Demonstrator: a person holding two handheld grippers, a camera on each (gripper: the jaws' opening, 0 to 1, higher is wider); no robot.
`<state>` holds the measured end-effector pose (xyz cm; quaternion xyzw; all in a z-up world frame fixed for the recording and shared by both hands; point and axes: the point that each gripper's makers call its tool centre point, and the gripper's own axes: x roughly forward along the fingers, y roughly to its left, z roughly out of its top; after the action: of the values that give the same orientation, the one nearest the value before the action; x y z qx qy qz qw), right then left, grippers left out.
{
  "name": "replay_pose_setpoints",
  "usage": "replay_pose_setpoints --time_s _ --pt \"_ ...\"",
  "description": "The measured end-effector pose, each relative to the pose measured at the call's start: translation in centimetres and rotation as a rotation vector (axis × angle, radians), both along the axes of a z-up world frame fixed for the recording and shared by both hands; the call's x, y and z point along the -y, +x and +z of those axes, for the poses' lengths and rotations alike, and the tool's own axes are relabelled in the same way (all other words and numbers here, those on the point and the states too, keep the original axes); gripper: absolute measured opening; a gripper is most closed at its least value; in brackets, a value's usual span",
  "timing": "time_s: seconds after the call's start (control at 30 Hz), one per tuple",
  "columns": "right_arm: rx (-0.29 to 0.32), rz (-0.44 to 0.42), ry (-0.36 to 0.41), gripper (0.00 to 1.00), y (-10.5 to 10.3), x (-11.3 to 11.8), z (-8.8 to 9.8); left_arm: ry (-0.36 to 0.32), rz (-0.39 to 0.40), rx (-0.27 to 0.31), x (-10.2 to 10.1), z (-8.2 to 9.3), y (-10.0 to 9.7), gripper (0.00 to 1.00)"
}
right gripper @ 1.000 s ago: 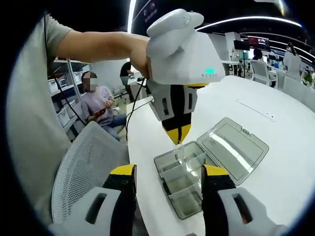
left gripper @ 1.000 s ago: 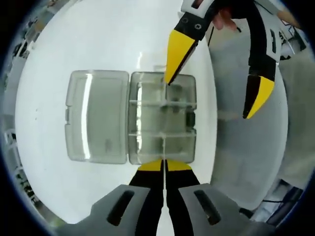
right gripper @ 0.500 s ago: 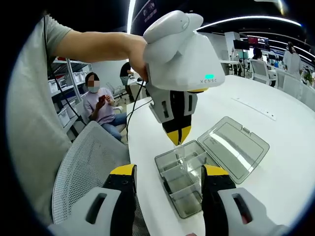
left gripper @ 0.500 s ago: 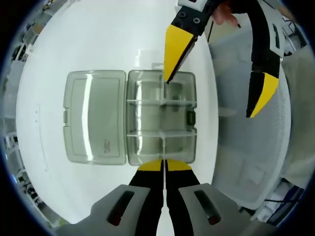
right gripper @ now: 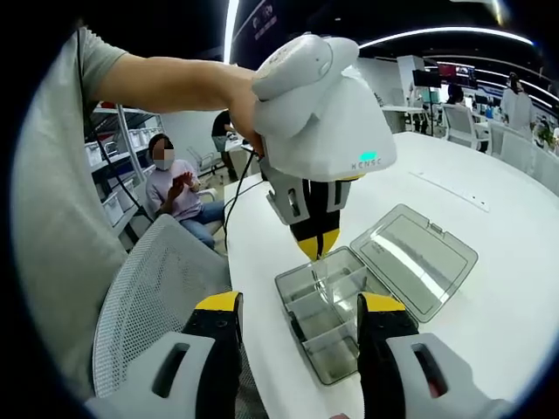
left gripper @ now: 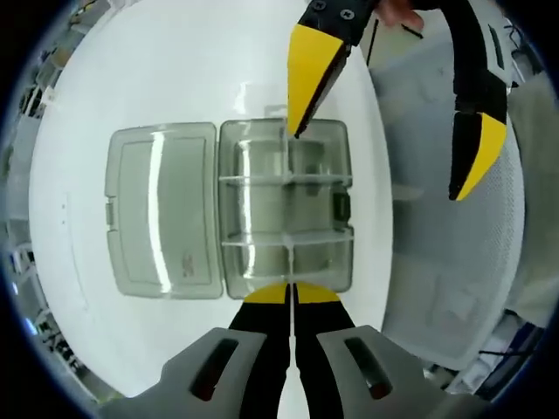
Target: Insert the divider into the dual guide fixture by aligning both edges with the guide slots and pushing it downward to the bottom, including one-sided entry, uneven engagement, binding, and posture correction.
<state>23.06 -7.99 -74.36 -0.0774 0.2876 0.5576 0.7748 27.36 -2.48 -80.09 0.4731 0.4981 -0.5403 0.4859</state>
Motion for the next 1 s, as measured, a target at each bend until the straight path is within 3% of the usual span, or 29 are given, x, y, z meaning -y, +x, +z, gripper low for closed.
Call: replay_pose_setpoints --time_s 1.0 --pt "-0.012 -0.011 -0.003 0.49 0.0 0.4 -0.3 0.008 -0.033 -0.004 0.0 -2.2 -0.1 0.0"
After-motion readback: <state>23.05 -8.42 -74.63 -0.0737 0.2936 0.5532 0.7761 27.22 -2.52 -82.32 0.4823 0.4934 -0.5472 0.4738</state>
